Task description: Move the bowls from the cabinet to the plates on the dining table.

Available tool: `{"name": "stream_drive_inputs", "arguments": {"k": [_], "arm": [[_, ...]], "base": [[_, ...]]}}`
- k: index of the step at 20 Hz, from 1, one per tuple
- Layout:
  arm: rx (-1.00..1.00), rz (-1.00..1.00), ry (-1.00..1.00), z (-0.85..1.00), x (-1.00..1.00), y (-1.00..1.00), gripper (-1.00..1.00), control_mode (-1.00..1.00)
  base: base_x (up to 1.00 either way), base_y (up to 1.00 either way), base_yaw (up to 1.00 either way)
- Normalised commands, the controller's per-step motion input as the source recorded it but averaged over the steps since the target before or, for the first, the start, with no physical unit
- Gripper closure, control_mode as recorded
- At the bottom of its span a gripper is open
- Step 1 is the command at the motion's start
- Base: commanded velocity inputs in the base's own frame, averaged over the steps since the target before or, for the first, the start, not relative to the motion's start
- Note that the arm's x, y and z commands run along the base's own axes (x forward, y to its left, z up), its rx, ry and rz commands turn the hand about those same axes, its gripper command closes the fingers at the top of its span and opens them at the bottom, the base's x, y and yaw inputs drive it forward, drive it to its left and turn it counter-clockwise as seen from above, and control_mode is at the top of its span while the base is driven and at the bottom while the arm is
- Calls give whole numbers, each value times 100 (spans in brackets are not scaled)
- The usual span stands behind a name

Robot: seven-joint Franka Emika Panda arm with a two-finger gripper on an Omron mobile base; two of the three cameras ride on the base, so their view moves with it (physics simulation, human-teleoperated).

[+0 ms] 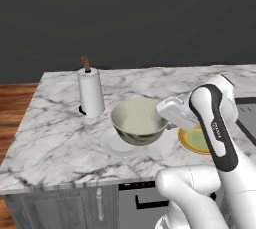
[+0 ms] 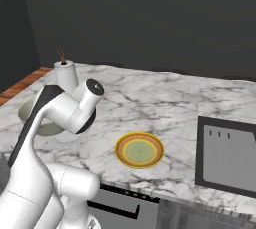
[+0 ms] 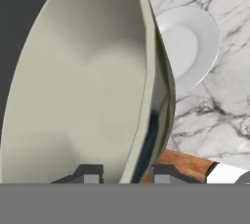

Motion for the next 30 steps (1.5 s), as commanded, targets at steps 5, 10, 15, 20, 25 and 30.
{"name": "stream_drive_inputs", "arguments": {"k": [5, 10, 15, 20, 25, 30], "arm": [[-7, 6, 15, -1, 28, 4, 100, -100], [-4, 8, 5, -22, 16, 10, 100, -100], [0, 11, -13, -33, 4, 13, 100, -100], [0, 10, -14, -27, 12, 4, 100, -100], [0, 9, 0, -16, 34, 0, 100, -100], [0, 8, 2, -12, 40, 0, 100, -100]], "base": [[0, 0, 0], [0, 0, 0], [0, 0, 0], [0, 0, 0], [0, 0, 0], [0, 0, 0]]}}
